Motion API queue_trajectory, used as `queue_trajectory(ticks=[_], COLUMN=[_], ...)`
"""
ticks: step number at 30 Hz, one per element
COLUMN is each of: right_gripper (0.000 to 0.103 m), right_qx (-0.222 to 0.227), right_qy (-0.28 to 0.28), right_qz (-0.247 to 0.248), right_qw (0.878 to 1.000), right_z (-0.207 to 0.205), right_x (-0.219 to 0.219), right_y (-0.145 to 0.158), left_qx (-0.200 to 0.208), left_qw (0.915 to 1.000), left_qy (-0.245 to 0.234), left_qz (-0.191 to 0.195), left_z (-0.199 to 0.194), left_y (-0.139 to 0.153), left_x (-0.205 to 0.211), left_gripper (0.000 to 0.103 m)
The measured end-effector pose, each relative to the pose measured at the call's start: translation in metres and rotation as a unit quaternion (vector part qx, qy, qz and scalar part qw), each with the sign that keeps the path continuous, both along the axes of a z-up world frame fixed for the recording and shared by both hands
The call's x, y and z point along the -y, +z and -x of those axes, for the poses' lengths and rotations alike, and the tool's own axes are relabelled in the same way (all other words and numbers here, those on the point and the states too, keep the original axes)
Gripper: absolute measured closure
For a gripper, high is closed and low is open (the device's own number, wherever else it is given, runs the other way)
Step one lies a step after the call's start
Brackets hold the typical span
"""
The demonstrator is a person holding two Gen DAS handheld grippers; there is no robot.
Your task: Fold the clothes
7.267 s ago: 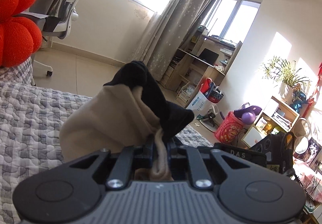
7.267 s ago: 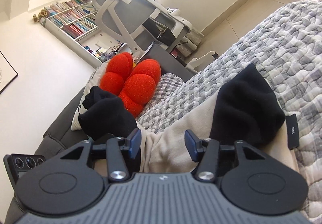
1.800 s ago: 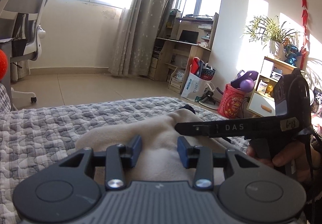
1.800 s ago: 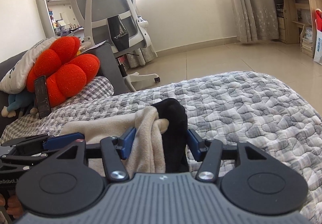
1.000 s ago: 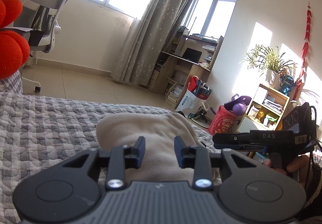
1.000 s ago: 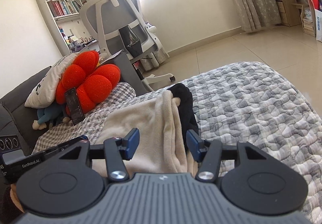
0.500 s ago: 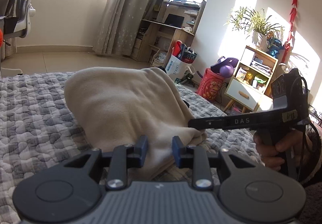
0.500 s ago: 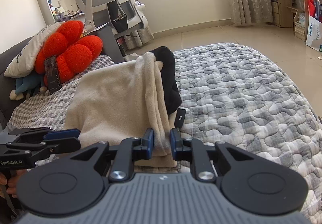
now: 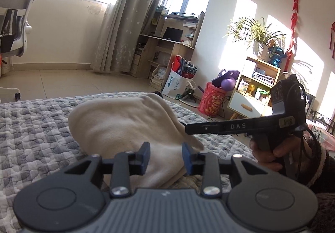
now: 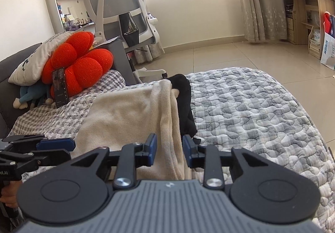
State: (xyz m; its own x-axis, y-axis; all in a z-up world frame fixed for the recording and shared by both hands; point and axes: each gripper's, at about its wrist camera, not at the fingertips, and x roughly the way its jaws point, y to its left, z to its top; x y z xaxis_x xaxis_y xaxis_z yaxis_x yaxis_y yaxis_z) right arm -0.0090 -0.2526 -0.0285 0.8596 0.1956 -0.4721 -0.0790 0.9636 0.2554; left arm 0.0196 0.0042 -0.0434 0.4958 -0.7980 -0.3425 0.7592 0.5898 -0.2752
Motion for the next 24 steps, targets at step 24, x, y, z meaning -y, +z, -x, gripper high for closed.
queue_trajectory(ticks=[24], right_gripper=[0.061], right_qx=[0.031], right_qy=[0.009], right_qz=[0.094], right_qw=[0.995], right_z=[-0.087], right_x=[-0.02], right_y=[-0.016], left_qx=[0.032], left_qw=[0.9956], left_qy=[0.079], left_qz=[-0.039], left_z=[-0.068], left_y=[-0.011], left_x=[0.033], left_gripper=[0.067])
